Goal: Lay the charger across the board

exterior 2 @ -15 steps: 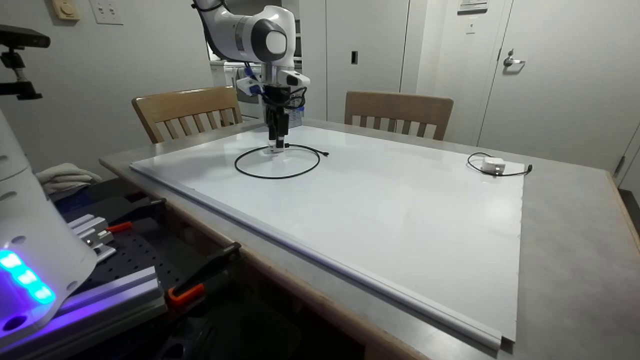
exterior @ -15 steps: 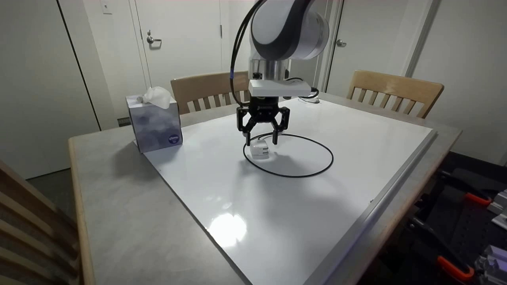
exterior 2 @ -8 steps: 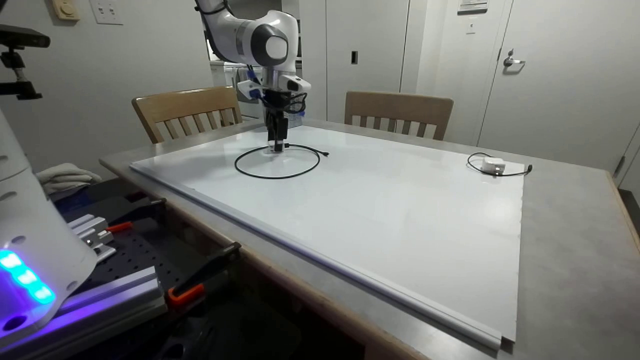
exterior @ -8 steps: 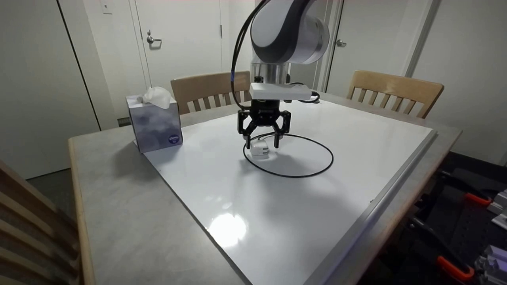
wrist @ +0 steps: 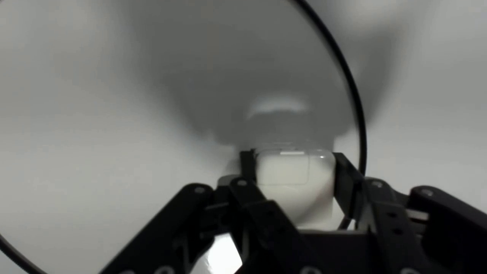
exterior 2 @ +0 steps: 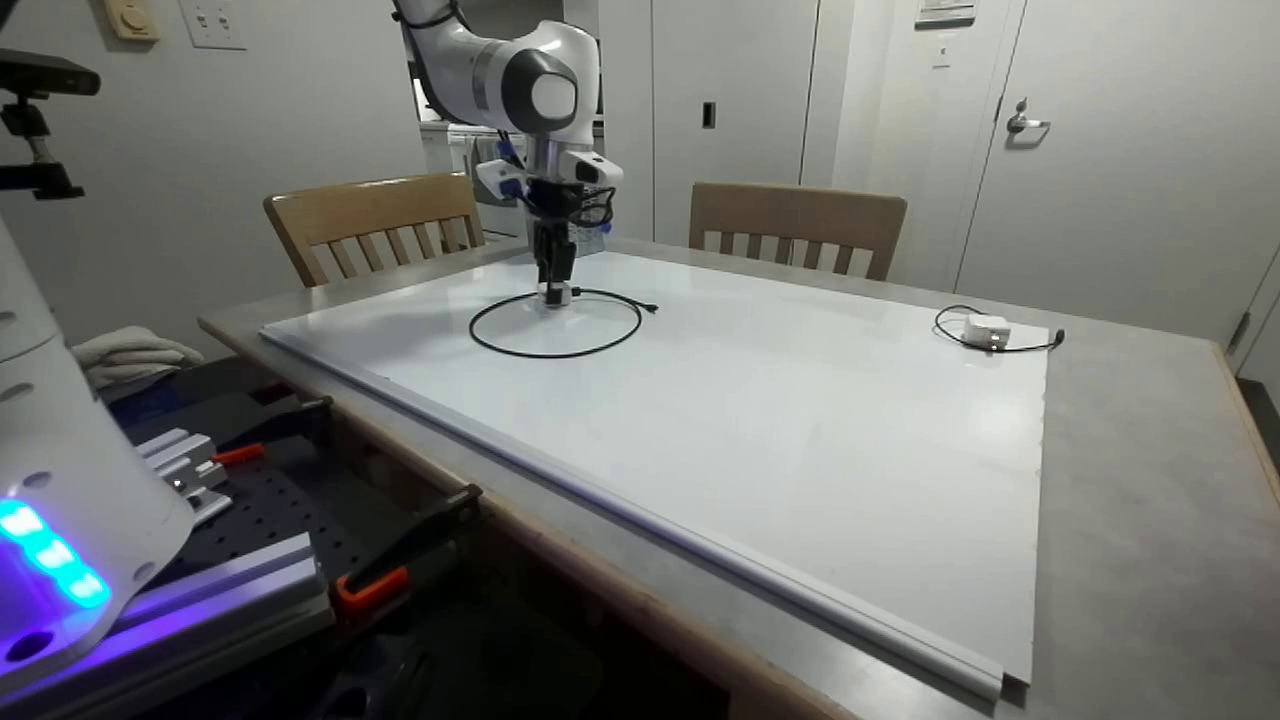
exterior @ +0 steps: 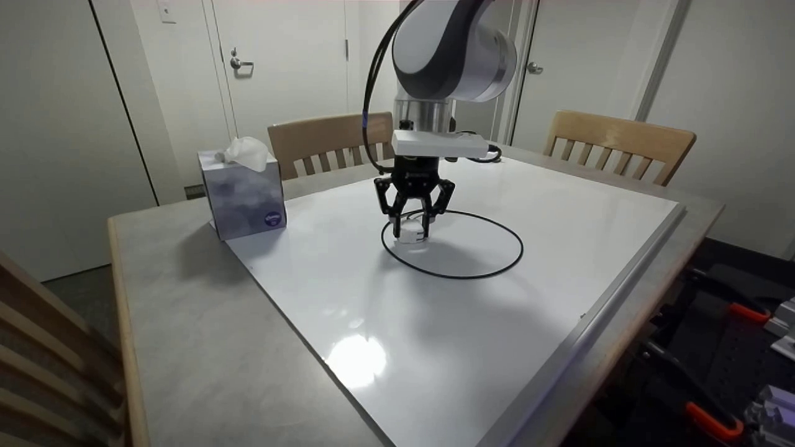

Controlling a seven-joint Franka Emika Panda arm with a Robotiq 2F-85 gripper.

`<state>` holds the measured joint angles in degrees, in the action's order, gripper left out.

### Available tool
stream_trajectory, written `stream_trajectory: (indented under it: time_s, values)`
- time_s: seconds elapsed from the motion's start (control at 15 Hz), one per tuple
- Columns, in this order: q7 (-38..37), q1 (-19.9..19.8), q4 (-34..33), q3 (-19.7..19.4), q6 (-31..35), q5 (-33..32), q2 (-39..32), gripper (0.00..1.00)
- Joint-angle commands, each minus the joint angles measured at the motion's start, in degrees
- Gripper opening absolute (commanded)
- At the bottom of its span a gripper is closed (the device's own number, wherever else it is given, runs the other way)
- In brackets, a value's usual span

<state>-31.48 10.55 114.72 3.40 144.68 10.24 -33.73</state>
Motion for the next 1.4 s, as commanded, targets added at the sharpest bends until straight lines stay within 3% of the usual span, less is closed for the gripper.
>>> stream_trajectory:
  time_s: [0.0,0.33,0.8,0.87,1.2,1.27,1.33]
  values:
    - [1.9,0.1,-0.2,-0.6,0.4,0.7,0.2,0.26]
    - [-1.3,1.5,0.5,-2.9,1.7,-0.4,2.9,0.26]
    - [-13.5,0.2,5.6,-7.4,11.5,2.2,8.9,0.26]
    - [-11.7,0.3,1.4,-6.8,8.3,0.2,5.1,0.51]
    - [-13.8,-0.3,3.8,-7.2,10.1,0.4,7.7,0.51]
    - [-13.8,-0.2,4.0,-7.2,10.2,0.4,7.8,0.26]
    - [-17.1,1.5,3.8,-9.6,10.5,-2.0,7.4,0.26]
